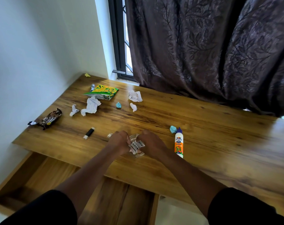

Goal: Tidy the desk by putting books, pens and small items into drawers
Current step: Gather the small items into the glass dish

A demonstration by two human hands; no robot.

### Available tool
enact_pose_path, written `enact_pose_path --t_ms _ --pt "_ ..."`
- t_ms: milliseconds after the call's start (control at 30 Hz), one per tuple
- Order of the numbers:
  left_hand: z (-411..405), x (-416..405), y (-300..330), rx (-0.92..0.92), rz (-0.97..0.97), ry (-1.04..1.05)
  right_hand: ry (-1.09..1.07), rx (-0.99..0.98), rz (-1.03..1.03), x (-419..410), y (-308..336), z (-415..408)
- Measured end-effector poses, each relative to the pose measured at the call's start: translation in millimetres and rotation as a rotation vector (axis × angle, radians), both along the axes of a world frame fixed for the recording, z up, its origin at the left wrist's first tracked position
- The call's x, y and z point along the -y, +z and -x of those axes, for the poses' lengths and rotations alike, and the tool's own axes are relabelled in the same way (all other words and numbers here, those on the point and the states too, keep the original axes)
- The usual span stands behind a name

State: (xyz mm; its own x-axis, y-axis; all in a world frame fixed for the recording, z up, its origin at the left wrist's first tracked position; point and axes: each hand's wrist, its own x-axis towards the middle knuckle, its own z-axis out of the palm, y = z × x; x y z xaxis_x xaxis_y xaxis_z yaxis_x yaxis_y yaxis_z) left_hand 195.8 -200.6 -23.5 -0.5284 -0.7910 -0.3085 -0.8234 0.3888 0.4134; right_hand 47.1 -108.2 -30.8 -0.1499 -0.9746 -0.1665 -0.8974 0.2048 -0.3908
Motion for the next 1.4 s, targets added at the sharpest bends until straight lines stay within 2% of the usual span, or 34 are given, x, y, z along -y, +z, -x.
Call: enact_pose_path --t_ms 300,400,500,633,800,1000,1100,1400 --pt "-3 0 3 -0.015 0.068 -0.008 -0.031 0.101 0.068 -1 -1 4" --pt "-7 -1 6 -0.031 0.115 -0.092 -0.071 0.099 0.118 -4 1 10" --pt "-11 -4 0 0.006 0.083 -0.21 -0.057 0.085 0.057 -12 2 12" --pt "-13 -15 -9 0.023 0.008 -0.2 -0.023 0.097 -0.078 -20 -5 7" --pt "-14 -22 -10 -0.036 -0.019 -0.161 -0.027 0.048 -0.07 -17 -13 -5" --pt "-39 -26 -5 -0.128 0.111 -0.053 -0.056 -0.024 -0.068 -13 -19 -19" --pt "-58 -22 -10 -0.091 0.222 0.028 -0.079 -0.043 -0.044 -12 -23 -24" --pt "-94 -15 -21 0.124 0.128 0.05 -0.107 0.001 0.04 -13 -32 -25"
